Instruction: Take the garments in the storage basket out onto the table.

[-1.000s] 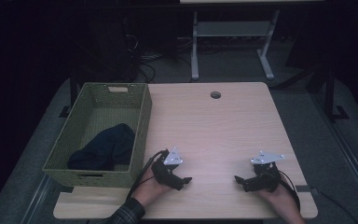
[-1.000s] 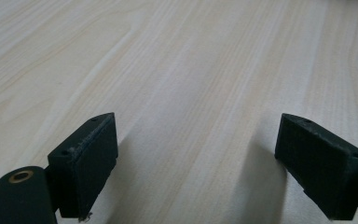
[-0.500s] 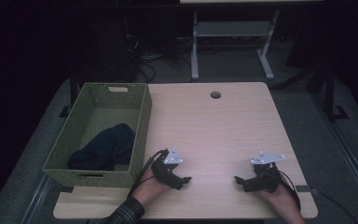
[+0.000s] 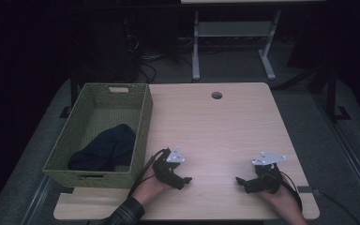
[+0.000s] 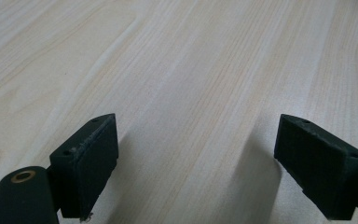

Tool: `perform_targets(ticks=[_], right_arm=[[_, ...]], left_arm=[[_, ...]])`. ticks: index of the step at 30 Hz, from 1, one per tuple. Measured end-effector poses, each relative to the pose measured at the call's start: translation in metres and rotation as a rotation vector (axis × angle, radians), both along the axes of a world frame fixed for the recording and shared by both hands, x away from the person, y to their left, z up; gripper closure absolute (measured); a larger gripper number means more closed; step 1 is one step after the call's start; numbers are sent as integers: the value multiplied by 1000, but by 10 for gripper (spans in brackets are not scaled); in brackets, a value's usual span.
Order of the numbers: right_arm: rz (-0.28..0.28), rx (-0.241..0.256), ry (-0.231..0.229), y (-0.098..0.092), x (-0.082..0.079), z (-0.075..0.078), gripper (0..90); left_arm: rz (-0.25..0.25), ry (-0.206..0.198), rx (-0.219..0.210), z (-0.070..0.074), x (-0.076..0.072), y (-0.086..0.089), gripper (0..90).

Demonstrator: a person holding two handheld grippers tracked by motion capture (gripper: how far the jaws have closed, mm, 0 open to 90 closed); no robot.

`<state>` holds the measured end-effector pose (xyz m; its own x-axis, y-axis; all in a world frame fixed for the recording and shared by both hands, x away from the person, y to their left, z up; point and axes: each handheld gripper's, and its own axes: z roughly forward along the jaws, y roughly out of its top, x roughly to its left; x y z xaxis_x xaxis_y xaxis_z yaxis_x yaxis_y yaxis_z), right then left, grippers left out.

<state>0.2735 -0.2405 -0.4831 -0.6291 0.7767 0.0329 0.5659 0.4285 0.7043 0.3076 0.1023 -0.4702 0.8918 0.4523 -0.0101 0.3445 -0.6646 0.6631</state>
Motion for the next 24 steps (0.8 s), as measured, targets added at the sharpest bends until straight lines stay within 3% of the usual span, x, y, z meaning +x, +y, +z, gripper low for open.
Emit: perform_targets(ticks=[24], right_arm=[[-2, 3, 4, 0, 0, 0, 8]], left_arm=[[-4, 31, 76, 13, 1, -4, 134]])
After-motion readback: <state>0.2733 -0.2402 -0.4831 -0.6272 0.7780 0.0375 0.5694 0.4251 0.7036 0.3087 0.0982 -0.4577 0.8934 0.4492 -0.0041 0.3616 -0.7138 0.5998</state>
